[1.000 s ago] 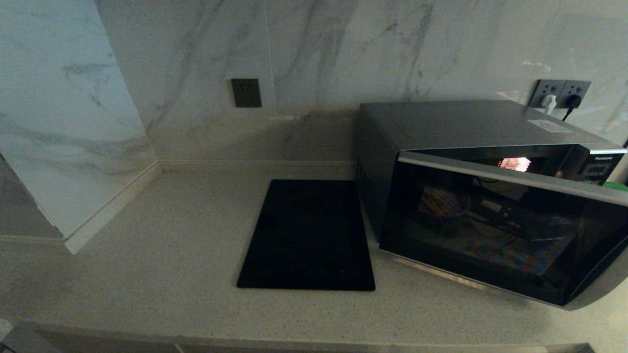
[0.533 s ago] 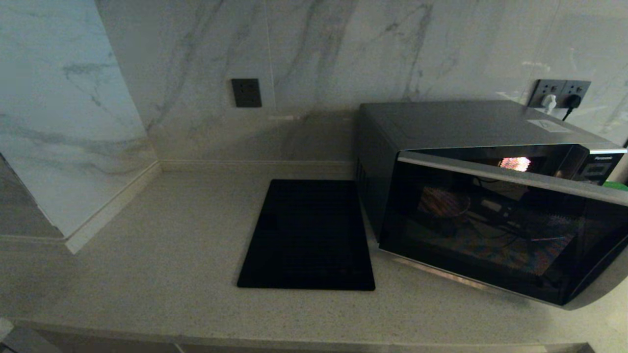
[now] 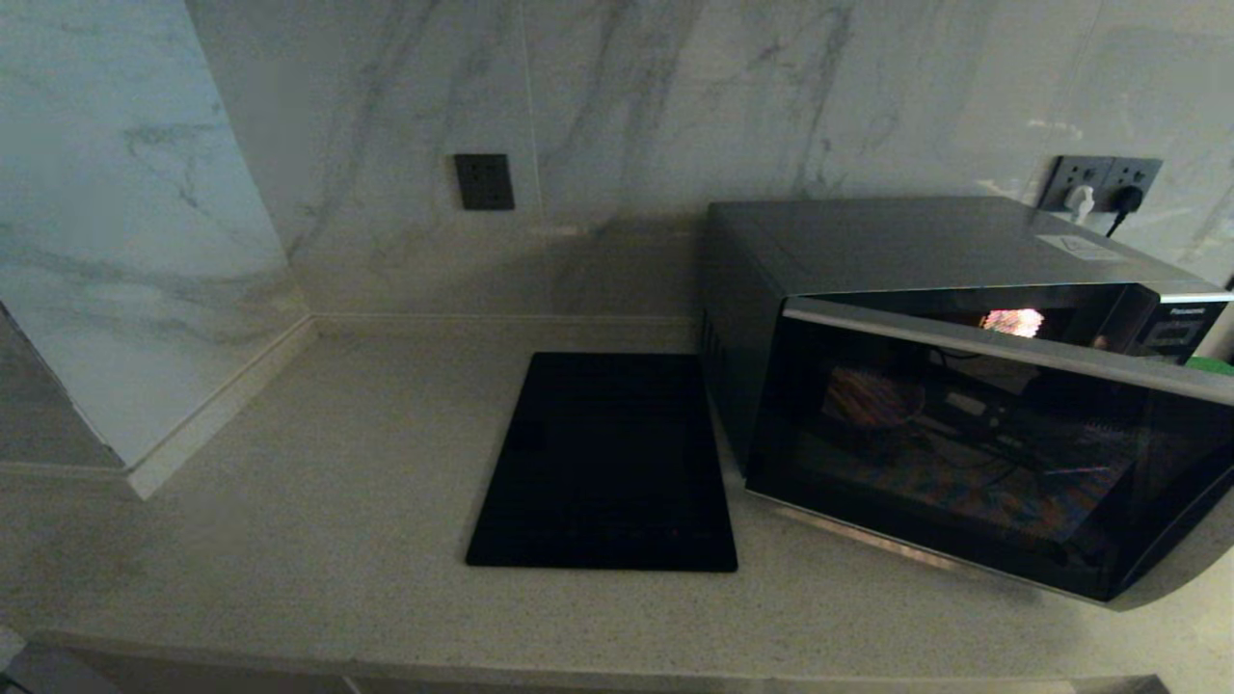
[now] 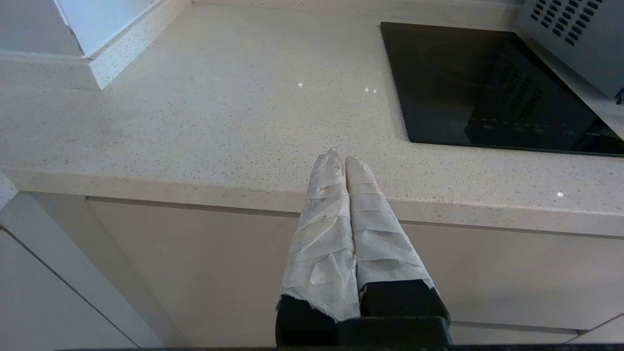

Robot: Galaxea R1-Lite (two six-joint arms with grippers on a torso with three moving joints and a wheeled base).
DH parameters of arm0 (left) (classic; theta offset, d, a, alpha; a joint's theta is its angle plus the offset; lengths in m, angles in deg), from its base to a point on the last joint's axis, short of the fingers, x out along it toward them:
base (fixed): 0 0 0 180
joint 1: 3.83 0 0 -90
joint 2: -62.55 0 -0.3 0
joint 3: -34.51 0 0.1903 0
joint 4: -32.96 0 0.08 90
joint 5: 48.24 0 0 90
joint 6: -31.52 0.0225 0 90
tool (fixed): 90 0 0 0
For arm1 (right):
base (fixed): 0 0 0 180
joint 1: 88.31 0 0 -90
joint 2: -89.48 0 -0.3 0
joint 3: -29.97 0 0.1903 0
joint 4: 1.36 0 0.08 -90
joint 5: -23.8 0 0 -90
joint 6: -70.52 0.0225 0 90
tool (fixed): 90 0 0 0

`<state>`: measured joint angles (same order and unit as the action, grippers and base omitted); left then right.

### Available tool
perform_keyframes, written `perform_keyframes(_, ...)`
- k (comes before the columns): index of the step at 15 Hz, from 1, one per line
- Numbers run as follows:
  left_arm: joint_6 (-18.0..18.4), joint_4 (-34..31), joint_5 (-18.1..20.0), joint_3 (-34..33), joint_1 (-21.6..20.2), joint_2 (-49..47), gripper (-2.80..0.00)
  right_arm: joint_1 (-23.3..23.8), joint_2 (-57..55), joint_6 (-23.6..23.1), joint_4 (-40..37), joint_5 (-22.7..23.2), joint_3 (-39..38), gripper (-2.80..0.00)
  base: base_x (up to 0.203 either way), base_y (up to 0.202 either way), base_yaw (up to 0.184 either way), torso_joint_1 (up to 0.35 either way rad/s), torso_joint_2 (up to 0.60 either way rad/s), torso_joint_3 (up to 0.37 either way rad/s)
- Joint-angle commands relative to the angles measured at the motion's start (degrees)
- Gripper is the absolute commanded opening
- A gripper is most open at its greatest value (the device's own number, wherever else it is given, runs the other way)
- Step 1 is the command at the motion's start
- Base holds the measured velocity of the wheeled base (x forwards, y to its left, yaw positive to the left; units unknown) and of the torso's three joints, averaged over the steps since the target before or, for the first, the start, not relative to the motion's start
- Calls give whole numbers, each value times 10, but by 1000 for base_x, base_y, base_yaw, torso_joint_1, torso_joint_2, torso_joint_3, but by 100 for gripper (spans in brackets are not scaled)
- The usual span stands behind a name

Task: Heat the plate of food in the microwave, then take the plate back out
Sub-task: Open the microwave oven

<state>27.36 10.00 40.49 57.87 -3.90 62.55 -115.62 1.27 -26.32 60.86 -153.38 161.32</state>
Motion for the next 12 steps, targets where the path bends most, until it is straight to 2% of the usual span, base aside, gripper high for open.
perform_keyframes(1,-1,0,-1,0,0,0,-280,-11,-10,25,18,-5,-90,-280,0,0,0,0,0,0)
perform_keyframes(6,-1,0,-1,0,0,0,-280,67,42,25,13,-5,-330,-280,0,0,0,0,0,0)
perform_keyframes(9,-1,0,-1,0,0,-1,-280,102,40,21,16,-5,-392,-280,0,0,0,0,0,0)
perform_keyframes(11,-1,0,-1,0,0,-1,-280,162,36,18,-12,-5,-469,-280,0,0,0,0,0,0)
perform_keyframes(12,-1,0,-1,0,0,0,-280,190,38,17,-58,-5,-493,-280,0,0,0,0,0,0)
